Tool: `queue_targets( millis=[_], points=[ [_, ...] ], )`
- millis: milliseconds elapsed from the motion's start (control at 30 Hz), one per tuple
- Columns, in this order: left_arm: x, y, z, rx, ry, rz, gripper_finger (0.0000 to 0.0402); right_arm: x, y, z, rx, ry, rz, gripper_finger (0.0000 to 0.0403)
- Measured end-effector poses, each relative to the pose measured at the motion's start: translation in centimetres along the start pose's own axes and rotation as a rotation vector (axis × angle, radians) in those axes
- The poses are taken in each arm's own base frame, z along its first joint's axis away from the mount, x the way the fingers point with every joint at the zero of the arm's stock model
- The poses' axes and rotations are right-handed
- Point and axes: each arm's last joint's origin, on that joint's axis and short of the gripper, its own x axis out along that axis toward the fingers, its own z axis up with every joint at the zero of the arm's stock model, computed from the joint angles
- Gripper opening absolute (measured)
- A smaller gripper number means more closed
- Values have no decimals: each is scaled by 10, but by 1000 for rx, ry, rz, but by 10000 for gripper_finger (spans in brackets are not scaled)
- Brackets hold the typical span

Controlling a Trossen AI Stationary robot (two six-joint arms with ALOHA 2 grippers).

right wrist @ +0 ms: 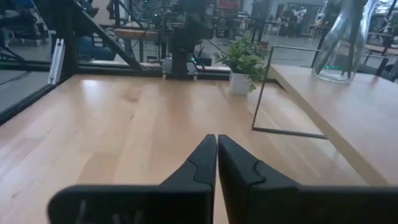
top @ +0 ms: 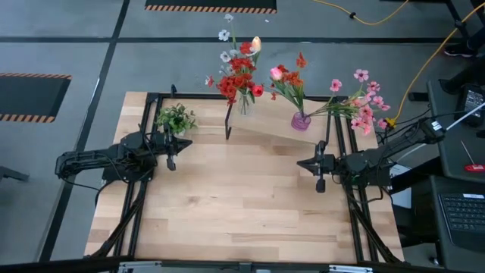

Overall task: Pick and place flowers into a vace then onto a shelf
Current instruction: Return to Home Position

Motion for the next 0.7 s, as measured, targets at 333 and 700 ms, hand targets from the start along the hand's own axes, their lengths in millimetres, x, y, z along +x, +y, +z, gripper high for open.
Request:
queue_targets(
  millis=[333, 700],
  points=[
    [0, 0, 0, 0, 0, 0, 8, 0, 0, -1, 15, 9, 15, 10],
    [0, 0, 0, 0, 0, 0, 7, 0, 0, -1, 13, 12, 14, 19]
  ],
)
